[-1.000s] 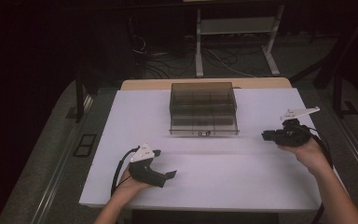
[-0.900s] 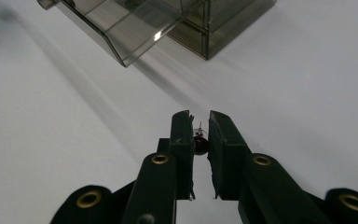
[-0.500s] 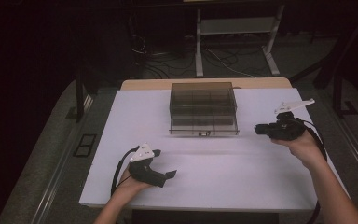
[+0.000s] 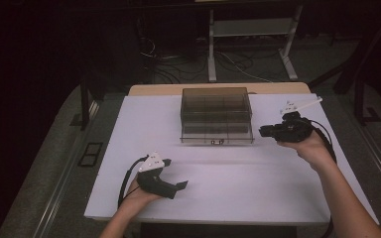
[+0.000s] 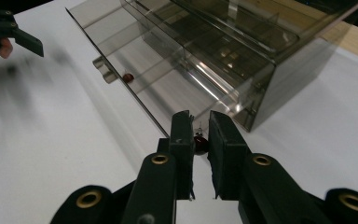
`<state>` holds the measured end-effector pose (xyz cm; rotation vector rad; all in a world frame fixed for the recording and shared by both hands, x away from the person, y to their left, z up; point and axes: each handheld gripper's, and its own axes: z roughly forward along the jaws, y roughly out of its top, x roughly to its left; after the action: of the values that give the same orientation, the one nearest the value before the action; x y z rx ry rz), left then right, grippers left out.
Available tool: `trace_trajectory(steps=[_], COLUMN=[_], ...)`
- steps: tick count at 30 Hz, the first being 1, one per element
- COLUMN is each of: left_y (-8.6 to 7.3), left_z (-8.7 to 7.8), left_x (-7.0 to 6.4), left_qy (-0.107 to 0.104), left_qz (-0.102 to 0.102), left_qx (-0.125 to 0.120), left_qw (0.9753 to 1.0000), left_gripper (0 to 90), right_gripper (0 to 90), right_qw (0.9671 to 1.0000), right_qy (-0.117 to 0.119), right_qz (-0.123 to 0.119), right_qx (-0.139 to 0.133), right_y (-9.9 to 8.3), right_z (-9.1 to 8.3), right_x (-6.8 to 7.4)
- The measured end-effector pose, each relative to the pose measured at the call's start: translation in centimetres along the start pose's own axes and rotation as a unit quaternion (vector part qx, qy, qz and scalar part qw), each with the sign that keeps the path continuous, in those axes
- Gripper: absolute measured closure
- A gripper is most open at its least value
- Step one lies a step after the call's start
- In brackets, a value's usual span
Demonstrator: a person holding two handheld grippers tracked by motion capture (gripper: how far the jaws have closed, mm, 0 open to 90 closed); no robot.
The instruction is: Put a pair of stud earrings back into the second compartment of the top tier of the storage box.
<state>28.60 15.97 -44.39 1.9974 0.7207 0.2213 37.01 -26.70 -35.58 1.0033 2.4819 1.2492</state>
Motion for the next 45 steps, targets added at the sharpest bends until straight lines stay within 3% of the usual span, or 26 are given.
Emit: trace_trajectory(steps=[27, 45], left_y=[0.0, -0.1], left_z=[0.0, 0.0], left_x=[0.0, 0.0], left_qy=[0.001, 0.0], left_qz=[0.0, 0.001], left_qx=[0.002, 0.005], left_qw=[1.0, 1.0], left_gripper=[0.0, 0.0], right_gripper=[79.1, 79.0], right_qw=[0.9984, 0.9973], right_qy=[0.042, 0.057], right_qz=[-0.038, -0.043], right_qx=[0.0, 0.014], right_y=[3.9, 4.6], right_z=[4.3, 7.1], right_x=[2.6, 3.7])
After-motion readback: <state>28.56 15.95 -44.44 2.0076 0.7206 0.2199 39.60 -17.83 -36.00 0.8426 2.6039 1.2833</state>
